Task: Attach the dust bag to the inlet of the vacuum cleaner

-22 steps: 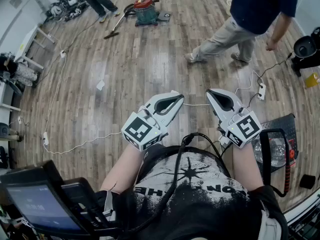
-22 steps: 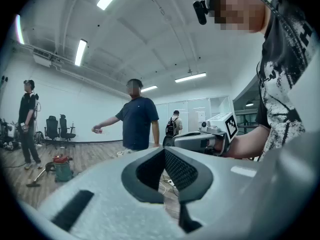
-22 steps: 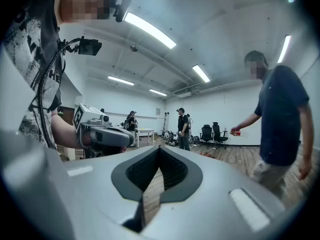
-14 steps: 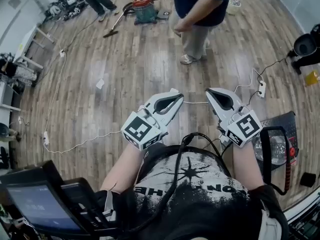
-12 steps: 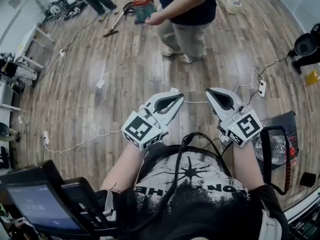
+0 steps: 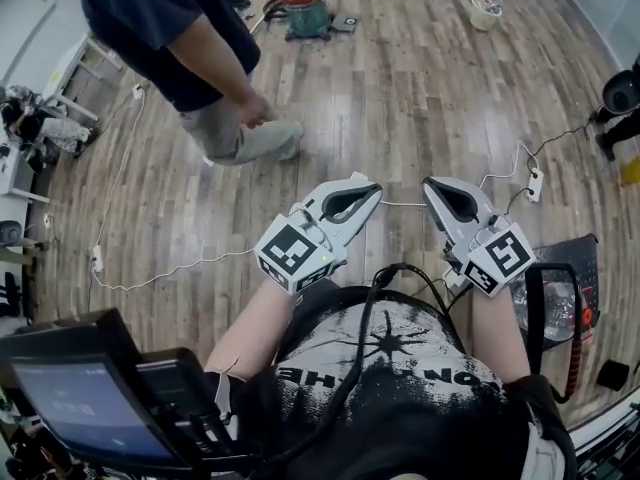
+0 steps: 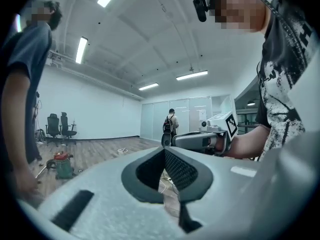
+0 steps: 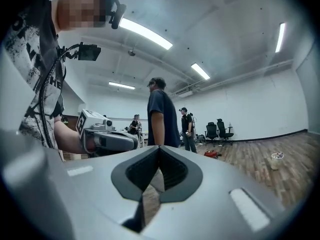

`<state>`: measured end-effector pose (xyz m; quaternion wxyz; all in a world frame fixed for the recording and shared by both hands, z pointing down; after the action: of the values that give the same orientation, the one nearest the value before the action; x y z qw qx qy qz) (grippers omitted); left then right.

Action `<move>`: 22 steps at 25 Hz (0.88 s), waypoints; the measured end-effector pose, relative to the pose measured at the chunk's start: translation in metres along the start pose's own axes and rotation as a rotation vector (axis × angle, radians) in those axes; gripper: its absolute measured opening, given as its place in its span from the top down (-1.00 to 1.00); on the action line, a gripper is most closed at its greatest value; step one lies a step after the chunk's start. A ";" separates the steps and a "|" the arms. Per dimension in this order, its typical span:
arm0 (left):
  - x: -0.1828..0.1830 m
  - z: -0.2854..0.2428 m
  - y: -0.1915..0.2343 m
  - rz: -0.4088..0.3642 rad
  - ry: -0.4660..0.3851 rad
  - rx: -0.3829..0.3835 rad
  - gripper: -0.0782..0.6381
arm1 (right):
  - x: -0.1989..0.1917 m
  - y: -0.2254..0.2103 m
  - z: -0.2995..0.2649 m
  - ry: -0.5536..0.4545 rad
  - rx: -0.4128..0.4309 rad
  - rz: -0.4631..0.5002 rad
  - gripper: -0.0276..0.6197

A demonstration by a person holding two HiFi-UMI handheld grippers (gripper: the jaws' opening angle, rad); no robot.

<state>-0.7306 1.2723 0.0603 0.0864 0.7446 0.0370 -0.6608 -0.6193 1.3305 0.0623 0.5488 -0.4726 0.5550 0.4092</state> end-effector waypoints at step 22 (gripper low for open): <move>-0.024 -0.015 0.095 0.079 0.058 -0.004 0.79 | -0.024 -0.049 -0.076 0.043 0.012 -0.064 0.90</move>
<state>-0.7029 1.1832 0.0930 0.1129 0.7643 0.0114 -0.6348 -0.5898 1.2482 0.0945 0.5523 -0.4953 0.5538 0.3780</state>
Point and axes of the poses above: the fingertips, and each gripper's own axes: z backward along the fingers, y to its left, x out of its top, the point moved 4 cm from there along z, backward along the fingers, and after that the axes turned 9 degrees about -x, right-handed, at the moved point
